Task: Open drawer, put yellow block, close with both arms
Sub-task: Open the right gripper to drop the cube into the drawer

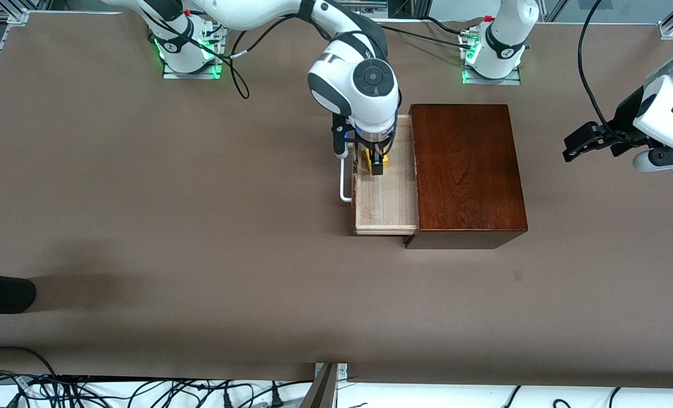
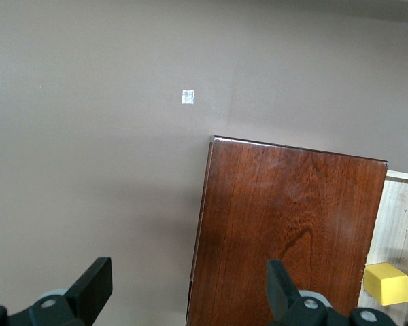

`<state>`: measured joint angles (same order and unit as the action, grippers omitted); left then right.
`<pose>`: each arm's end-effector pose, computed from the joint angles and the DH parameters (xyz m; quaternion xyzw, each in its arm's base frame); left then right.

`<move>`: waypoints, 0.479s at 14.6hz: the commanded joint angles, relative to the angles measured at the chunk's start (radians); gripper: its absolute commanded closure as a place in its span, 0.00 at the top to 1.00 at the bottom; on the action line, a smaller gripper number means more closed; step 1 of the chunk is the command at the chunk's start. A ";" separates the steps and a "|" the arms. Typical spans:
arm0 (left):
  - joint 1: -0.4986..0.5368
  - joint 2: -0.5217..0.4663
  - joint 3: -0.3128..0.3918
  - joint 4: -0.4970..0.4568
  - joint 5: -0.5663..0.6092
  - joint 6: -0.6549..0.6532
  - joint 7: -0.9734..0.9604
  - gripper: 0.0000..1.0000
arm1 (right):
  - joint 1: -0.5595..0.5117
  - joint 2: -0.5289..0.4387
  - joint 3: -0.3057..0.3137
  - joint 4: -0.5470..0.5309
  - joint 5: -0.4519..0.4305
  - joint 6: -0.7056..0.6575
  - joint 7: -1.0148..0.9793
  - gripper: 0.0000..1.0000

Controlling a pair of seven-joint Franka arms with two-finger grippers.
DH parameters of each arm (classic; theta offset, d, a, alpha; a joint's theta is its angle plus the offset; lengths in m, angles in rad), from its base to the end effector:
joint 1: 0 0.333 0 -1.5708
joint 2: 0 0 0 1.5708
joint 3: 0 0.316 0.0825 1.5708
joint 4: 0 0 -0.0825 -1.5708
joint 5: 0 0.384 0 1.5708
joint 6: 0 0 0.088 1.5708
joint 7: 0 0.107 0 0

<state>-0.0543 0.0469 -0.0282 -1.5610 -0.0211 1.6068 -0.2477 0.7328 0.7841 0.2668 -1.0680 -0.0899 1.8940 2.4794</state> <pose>0.5698 -0.0489 0.6059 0.9965 0.0829 -0.0024 0.0110 0.4736 0.6011 0.3799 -0.7183 0.6932 0.0542 0.0241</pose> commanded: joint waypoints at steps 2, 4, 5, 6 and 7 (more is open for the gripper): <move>0.004 0.014 0.001 0.032 -0.013 -0.013 0.024 1.00 | -0.096 -0.153 0.002 -0.013 0.009 -0.163 -0.256 1.00; 0.004 0.014 0.001 0.033 -0.013 -0.013 0.024 1.00 | -0.147 -0.212 0.000 -0.018 0.019 -0.245 -0.425 1.00; 0.004 0.014 0.001 0.032 -0.013 -0.013 0.024 1.00 | -0.179 -0.233 0.000 -0.018 0.025 -0.287 -0.504 1.00; 0.004 0.014 0.001 0.033 -0.013 -0.013 0.024 1.00 | -0.214 -0.256 0.000 -0.020 0.027 -0.332 -0.599 1.00; 0.004 0.014 0.001 0.033 -0.013 -0.013 0.024 1.00 | -0.248 -0.273 0.000 -0.020 0.027 -0.369 -0.688 1.00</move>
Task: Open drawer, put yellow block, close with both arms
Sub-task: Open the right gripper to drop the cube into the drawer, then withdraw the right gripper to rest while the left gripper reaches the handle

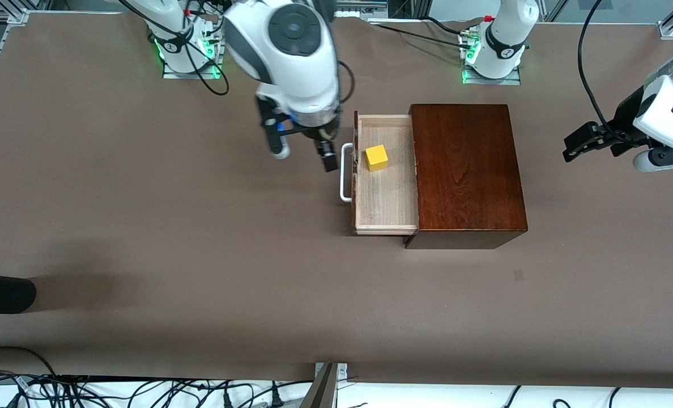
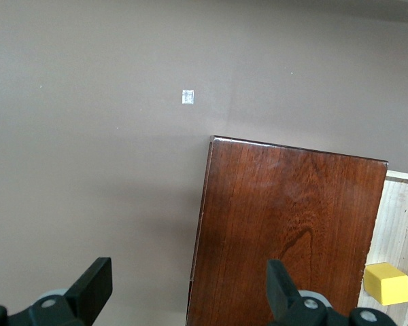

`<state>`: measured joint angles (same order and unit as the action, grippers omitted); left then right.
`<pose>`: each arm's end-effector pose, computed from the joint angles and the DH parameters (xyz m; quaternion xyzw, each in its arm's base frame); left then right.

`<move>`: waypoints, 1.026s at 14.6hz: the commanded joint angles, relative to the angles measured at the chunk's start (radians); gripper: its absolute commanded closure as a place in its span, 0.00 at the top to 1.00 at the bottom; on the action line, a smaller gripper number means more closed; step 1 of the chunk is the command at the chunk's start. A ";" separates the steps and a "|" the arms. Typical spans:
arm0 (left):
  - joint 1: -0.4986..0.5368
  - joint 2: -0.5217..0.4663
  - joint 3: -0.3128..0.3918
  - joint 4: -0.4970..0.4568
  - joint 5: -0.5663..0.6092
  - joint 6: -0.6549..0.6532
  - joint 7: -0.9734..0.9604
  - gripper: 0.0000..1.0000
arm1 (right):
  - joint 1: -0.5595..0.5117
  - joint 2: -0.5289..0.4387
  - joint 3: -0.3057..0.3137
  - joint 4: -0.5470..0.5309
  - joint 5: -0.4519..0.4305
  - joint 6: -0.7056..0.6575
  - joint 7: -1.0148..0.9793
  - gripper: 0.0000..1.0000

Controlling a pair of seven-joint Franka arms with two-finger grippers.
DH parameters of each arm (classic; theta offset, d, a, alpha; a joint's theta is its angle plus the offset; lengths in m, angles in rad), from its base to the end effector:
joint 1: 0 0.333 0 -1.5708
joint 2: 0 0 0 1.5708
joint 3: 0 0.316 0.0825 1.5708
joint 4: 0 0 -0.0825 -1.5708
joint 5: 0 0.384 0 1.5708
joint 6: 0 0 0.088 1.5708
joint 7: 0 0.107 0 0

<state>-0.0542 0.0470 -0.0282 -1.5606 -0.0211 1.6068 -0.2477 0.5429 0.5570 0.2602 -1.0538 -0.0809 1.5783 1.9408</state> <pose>0.5699 -0.0489 0.6061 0.9965 0.0829 -0.0022 0.0110 0.5331 0.4637 0.5231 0.8325 -0.5533 -0.0290 0.0024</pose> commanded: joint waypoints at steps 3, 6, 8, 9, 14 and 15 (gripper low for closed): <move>0.004 0.014 -0.001 0.031 -0.013 -0.013 0.022 1.00 | -0.158 -0.121 -0.012 -0.078 0.018 -0.135 -0.430 1.00; 0.001 0.030 -0.001 0.033 -0.020 -0.012 0.021 1.00 | -0.170 -0.262 -0.128 -0.237 0.021 -0.124 -0.745 1.00; -0.012 0.046 -0.007 0.034 -0.020 -0.012 0.011 1.00 | -0.194 -0.327 -0.174 -0.305 0.021 -0.117 -0.915 1.00; -0.012 0.060 -0.010 0.053 -0.016 -0.012 0.010 1.00 | -0.243 -0.362 -0.176 -0.346 0.021 -0.101 -1.027 1.00; -0.025 0.102 -0.015 0.105 -0.023 -0.013 0.001 1.00 | -0.359 -0.528 -0.255 -0.552 0.021 -0.011 -1.466 1.00; -0.056 0.102 -0.015 0.105 -0.022 -0.013 -0.033 1.00 | -0.380 -0.538 -0.266 -0.554 0.021 -0.015 -1.535 1.00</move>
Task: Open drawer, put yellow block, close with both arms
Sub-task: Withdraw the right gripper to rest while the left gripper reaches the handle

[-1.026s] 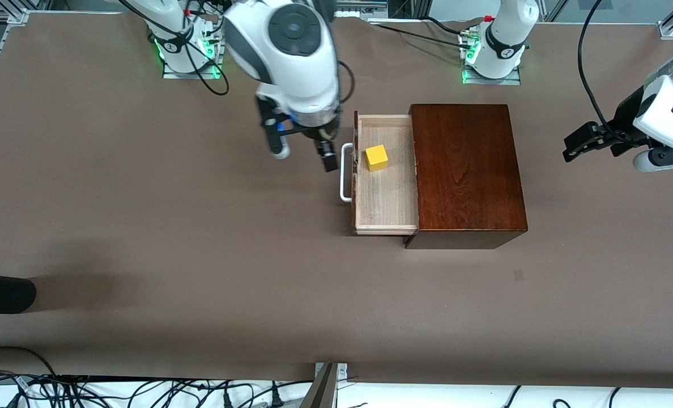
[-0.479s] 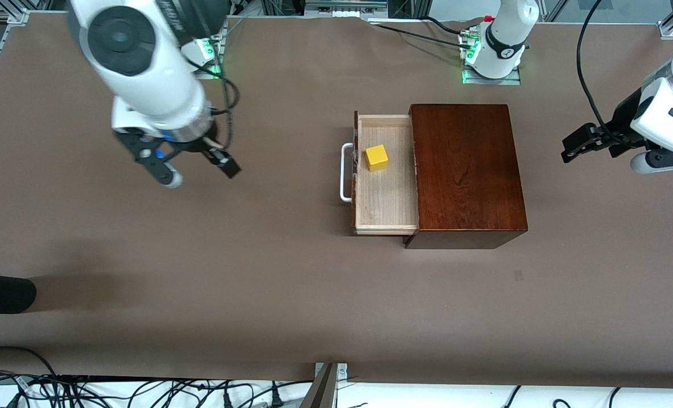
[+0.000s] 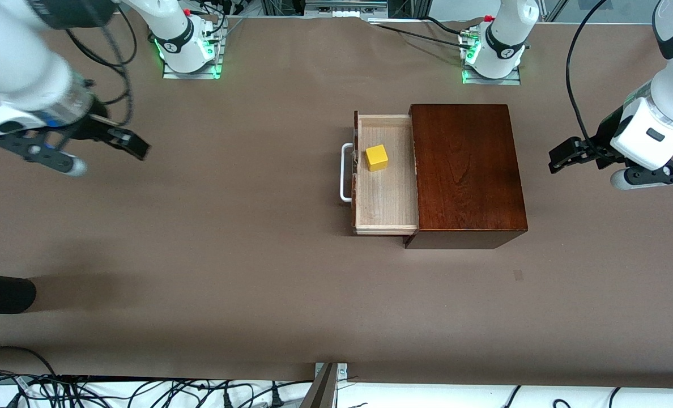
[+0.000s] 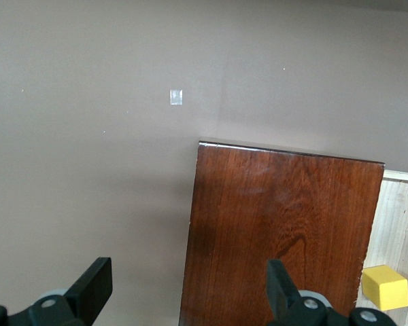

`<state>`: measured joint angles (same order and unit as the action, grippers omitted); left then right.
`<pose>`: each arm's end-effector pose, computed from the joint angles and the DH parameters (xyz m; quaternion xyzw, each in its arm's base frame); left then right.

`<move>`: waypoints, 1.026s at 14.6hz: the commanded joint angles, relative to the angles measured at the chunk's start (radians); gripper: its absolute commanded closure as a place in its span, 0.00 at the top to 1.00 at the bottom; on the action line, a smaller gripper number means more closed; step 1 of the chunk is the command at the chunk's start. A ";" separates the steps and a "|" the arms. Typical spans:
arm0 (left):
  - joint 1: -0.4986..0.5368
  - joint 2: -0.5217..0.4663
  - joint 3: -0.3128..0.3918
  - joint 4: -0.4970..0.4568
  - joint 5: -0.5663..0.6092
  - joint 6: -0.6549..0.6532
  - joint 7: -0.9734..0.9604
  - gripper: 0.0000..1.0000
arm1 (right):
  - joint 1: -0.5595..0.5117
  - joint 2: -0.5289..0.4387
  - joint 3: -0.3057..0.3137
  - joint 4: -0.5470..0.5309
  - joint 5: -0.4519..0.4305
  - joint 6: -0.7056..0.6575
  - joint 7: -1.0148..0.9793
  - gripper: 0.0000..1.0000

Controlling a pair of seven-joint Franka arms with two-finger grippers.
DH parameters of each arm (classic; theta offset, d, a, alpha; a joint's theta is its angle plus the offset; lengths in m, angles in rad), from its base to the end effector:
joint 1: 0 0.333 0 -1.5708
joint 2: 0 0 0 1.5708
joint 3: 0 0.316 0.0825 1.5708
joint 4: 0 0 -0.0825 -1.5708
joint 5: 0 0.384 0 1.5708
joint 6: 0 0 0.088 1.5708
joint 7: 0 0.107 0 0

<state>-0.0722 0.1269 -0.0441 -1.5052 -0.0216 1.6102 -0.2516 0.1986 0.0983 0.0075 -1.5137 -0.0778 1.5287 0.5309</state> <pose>0.5917 -0.0697 0.5860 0.9975 0.0683 -0.0132 0.0114 0.5685 0.1099 0.5924 0.9853 -0.1614 -0.0249 0.0509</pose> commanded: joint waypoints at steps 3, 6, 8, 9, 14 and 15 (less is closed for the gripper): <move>-0.125 0.022 -0.002 0.063 -0.023 -0.027 -0.199 1.00 | -0.068 -0.095 -0.081 -0.097 0.018 0.033 -0.369 1.00; -0.249 0.023 -0.005 0.063 -0.023 -0.027 -0.406 1.00 | -0.113 -0.086 -0.103 -0.095 0.018 0.042 -0.550 1.00; -0.329 0.045 -0.006 0.066 -0.023 -0.027 -0.536 1.00 | -0.113 -0.085 -0.104 -0.094 0.016 0.039 -0.566 1.00; -0.378 0.059 -0.005 0.066 -0.023 -0.027 -0.592 1.00 | -0.113 -0.085 -0.104 -0.094 0.016 0.041 -0.566 1.00; -0.570 0.193 -0.005 0.172 -0.026 -0.024 -0.953 1.00 | -0.113 -0.081 -0.104 -0.092 0.016 0.036 -0.557 1.00; -0.604 0.227 -0.005 0.199 -0.024 -0.024 -1.016 1.00 | -0.113 -0.081 -0.104 -0.092 0.018 0.034 -0.552 1.00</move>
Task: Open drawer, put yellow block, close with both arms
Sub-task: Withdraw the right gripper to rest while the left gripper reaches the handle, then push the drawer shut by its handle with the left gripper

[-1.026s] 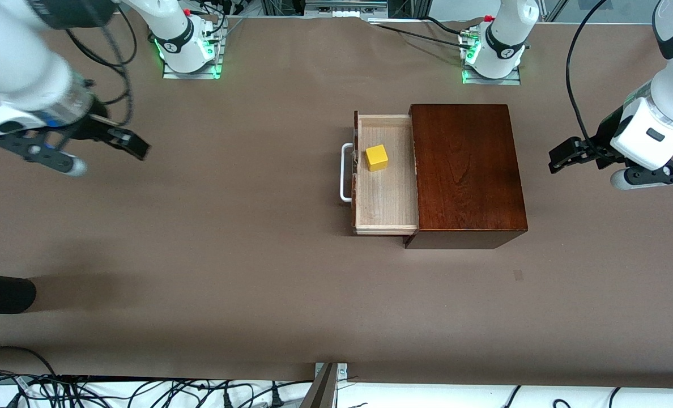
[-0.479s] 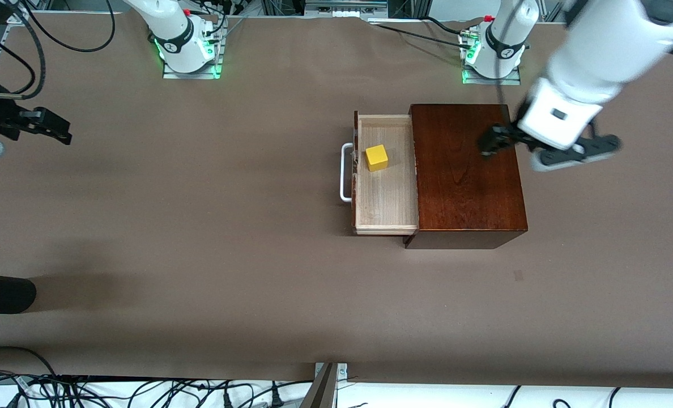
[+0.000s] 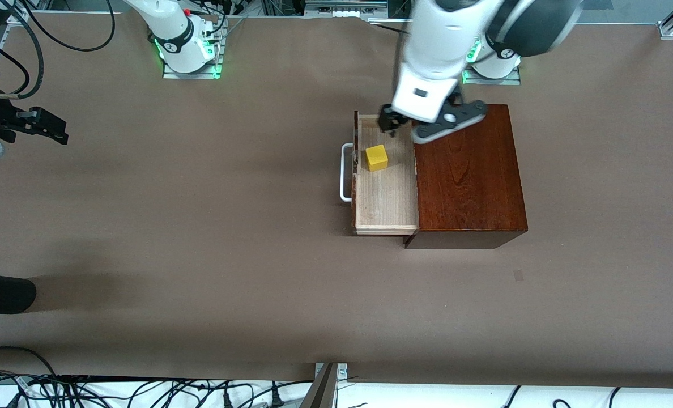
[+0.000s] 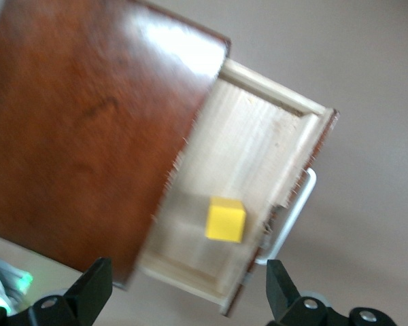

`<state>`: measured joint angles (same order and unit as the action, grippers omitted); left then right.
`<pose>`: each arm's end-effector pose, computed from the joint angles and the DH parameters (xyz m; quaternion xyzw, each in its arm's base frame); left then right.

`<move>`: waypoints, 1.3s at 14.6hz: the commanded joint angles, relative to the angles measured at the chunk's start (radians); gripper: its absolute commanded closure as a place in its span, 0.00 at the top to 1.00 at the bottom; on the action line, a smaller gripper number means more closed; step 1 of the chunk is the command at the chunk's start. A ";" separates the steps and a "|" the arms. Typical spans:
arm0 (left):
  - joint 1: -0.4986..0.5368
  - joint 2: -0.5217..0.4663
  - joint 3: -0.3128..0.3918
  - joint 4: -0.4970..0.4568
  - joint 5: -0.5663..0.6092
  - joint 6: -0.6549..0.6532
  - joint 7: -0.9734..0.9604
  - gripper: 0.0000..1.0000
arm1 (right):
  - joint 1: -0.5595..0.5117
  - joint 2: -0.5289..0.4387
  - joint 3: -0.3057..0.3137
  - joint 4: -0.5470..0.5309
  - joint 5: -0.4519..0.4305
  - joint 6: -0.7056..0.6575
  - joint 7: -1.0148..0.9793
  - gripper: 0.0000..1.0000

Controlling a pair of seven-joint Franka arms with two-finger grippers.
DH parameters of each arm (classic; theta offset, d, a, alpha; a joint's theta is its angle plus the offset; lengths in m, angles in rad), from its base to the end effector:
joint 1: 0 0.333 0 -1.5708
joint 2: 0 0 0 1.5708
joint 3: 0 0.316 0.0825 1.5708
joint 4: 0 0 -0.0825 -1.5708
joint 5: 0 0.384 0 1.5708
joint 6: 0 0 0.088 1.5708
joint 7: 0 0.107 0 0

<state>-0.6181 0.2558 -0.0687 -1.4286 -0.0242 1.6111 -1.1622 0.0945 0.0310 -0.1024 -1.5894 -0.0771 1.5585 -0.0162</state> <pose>0.4891 -0.3978 0.5435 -0.9706 -0.2369 0.0385 0.0165 0.5610 -0.0119 0.5978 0.9987 0.0048 -0.0313 0.0397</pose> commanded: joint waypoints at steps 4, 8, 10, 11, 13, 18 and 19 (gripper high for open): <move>-0.179 0.236 0.021 0.220 -0.019 -0.019 -0.344 1.00 | -0.010 -0.008 0.003 -0.017 0.058 0.012 0.019 1.00; -0.221 0.364 0.020 0.322 -0.022 0.001 -0.508 1.00 | -0.010 -0.013 -0.011 -0.015 0.100 0.006 0.021 1.00; -0.253 0.410 0.021 0.326 -0.020 0.030 -0.556 1.00 | -0.010 -0.006 -0.011 -0.011 0.102 0.002 0.025 1.00; -0.276 0.431 0.026 0.326 -0.013 0.041 -0.586 1.00 | -0.010 -0.006 -0.011 -0.011 0.100 0.002 0.025 1.00; -0.295 0.459 0.035 0.327 -0.008 0.044 -0.616 0.85 | -0.010 -0.008 -0.011 -0.011 0.100 0.000 0.025 1.00; -0.313 0.513 0.037 0.330 0.033 0.072 -0.674 0.49 | -0.010 -0.008 -0.013 -0.003 0.100 0.002 0.027 1.00; -0.313 0.525 0.036 0.333 0.052 0.084 -0.695 0.52 | -0.010 -0.008 -0.013 -0.001 0.100 0.002 0.025 1.00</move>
<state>-0.9119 0.7405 -0.0489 -1.1473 -0.0105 1.6886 -1.8074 0.0934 0.0326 -0.1174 -1.5908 0.0064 1.5590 0.0010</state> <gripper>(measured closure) 0.502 0.000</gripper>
